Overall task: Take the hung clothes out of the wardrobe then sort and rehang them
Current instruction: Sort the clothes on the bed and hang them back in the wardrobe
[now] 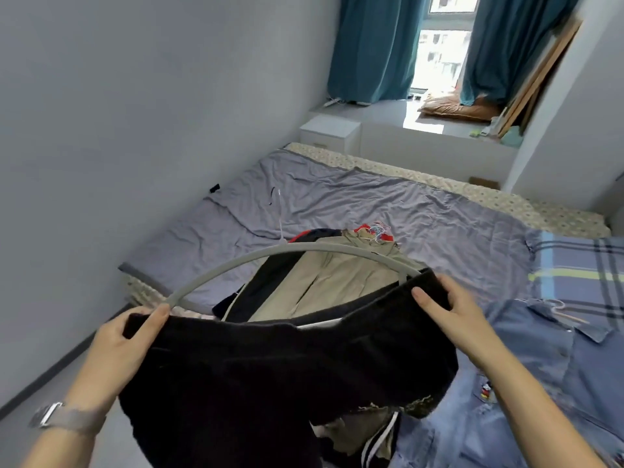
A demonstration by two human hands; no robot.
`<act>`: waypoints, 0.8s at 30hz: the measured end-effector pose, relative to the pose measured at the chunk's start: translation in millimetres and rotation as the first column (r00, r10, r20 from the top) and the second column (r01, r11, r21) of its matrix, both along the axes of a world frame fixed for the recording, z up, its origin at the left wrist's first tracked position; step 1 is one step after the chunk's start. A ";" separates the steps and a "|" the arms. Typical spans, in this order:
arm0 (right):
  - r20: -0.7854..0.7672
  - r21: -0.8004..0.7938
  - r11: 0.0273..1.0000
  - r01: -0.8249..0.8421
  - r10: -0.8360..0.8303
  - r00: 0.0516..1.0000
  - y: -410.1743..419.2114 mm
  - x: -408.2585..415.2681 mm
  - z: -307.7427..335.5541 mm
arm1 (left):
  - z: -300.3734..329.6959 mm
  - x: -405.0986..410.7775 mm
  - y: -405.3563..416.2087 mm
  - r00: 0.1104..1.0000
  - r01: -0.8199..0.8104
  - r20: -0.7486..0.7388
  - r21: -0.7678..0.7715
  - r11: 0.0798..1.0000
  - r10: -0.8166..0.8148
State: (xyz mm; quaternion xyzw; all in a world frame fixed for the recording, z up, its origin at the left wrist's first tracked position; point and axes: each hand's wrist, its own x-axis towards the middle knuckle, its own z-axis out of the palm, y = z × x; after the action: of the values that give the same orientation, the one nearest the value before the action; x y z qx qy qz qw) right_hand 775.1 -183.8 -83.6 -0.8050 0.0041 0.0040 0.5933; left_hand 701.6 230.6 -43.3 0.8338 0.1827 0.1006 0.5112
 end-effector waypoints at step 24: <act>-0.041 -0.005 0.997 -0.083 0.082 0.996 327.2 124.4 -42.4 | -24.1 88.2 303.8 0.971 -0.190 -0.067 0.357 0.914 0.228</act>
State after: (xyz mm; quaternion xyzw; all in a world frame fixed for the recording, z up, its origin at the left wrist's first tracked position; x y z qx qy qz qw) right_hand 899.5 143.3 -126.0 -0.8062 -0.0172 0.0447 0.5897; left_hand 789.8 534.4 -67.5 0.8908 0.2774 0.1408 0.3313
